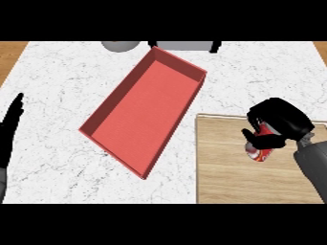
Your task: Pick the can from the tray and place it in the cardboard box
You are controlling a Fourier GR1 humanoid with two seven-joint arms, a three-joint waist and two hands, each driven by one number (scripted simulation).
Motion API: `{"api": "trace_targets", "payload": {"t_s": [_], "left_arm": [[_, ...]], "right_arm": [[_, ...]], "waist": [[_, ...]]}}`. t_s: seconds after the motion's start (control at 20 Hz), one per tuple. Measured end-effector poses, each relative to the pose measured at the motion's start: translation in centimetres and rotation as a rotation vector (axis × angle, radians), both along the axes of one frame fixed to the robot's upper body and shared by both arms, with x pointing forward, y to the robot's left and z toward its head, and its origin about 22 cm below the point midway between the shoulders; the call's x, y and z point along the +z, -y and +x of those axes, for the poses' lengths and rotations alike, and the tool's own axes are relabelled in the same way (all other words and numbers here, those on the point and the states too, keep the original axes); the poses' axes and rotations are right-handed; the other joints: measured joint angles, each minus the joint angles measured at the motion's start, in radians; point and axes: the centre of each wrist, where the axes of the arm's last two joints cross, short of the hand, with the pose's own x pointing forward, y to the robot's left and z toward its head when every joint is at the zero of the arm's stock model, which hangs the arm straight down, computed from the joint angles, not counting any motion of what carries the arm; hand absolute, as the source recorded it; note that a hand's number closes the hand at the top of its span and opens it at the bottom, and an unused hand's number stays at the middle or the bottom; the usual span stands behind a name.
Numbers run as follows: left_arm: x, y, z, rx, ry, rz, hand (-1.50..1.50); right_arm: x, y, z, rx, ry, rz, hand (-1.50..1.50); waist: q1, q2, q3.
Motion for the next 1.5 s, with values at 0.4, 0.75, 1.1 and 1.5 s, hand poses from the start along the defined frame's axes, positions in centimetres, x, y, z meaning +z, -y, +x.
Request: {"api": "trace_targets", "payload": {"t_s": [0.4,0.75,1.1,1.5], "left_arm": [[-0.1,-0.3,-0.1,0.014,-0.003,0.008,0.00],[0.2,0.0,0.1,0.016,-0.006,-0.002,0.00],[0.0,-0.1,0.0,0.013,-0.003,0.003,0.00],[0.1,0.2,0.6,0.005,-0.002,-0.008,0.00]], "right_arm": [[2.9,-0.4,2.4,-0.167,0.252,0.051,1.50],[7.2,-4.1,2.7,-0.065,0.431,0.198,1.50],[10.0,-9.8,2.9,0.021,0.382,0.344,1.50],[13.2,-17.6,4.9,0.001,0.283,0.482,1.50]], "waist": [[-0.013,-0.001,0.004],[-0.017,-0.003,0.004],[-0.013,-0.003,0.004],[-0.005,-0.001,0.004]]}}
